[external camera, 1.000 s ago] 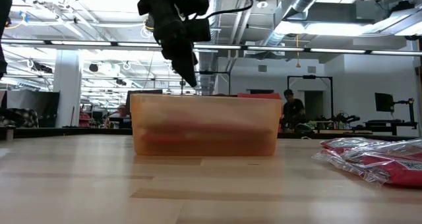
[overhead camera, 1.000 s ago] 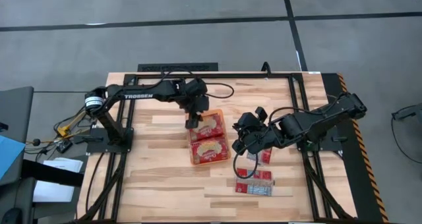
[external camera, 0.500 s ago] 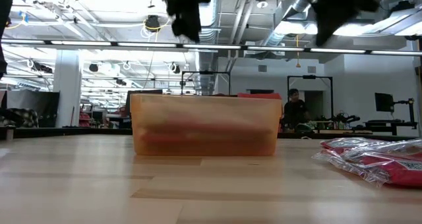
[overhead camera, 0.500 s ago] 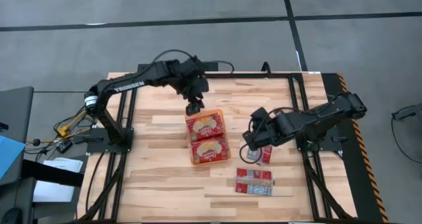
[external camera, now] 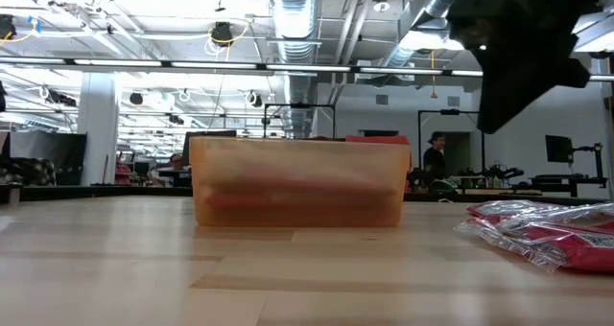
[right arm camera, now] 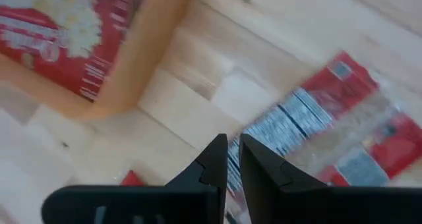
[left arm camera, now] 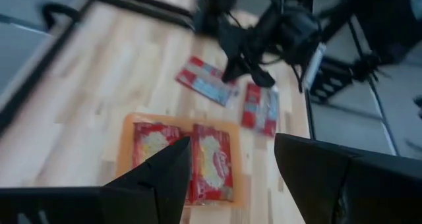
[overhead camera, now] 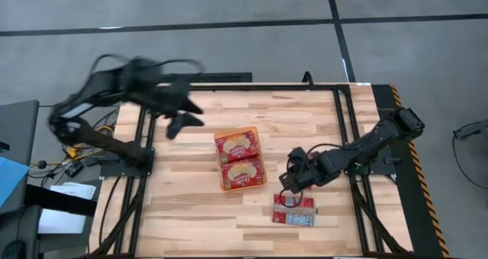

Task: Sort popcorn bags into baskets
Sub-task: Put the red popcorn bag into the orange bin

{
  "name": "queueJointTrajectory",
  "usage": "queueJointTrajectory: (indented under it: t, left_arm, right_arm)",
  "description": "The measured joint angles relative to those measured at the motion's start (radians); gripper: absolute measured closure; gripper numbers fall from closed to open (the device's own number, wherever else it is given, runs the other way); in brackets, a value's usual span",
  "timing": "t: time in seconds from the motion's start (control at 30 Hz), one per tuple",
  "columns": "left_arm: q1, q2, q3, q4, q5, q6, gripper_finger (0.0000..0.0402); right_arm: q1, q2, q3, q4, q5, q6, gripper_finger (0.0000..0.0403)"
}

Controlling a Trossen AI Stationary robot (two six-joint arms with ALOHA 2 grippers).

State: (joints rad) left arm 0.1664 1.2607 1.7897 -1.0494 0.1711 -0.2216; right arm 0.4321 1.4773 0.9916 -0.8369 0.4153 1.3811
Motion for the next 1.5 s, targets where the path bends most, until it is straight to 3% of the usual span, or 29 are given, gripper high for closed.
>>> queueJointTrajectory:
  t: [0.13,0.27,0.43,0.6,0.77,0.97,1.17,1.33,1.5]
  left_arm:
    - [-0.2,-0.141,-0.082,0.029,-0.296,-0.11,0.0198]
    - [-0.434,-0.267,-0.276,0.115,-0.587,-0.221,0.0198]
    - [-0.627,-0.382,-0.592,0.297,-0.794,-0.33,0.0198]
    - [-0.686,-0.42,-0.84,0.579,-0.832,-0.435,0.0198]
    - [-0.686,-0.404,-0.94,0.874,-0.832,-0.461,0.0198]
    - [-0.673,-0.404,-0.892,1.092,-0.821,-0.31,0.0198]
    - [-0.693,-0.395,-0.761,1.119,-0.785,-0.081,0.0198]
    - [-0.738,-0.355,-0.746,1.11,-0.803,0.022,0.0198]
    - [-0.773,-0.267,-0.75,1.104,-0.85,0.004,0.0198]
  right_arm:
    - [0.014,0.0,0.0,0.052,0.003,-0.004,0.0337]
    - [0.024,0.001,0.014,0.159,0.001,-0.115,0.0337]
    - [0.018,0.001,0.135,0.207,-0.002,-0.285,0.0337]
    - [0.019,0.0,0.312,0.205,0.001,-0.385,0.0337]
    - [0.05,-0.001,0.373,0.203,0.005,-0.393,0.0337]
    - [0.113,0.028,0.372,0.126,0.013,-0.39,0.0337]
    - [0.152,0.112,0.371,0.122,0.031,-0.408,0.0337]
    - [0.102,0.181,0.37,0.302,0.011,-0.509,0.0337]
    - [0.024,0.189,0.429,0.525,-0.133,-0.747,0.0337]
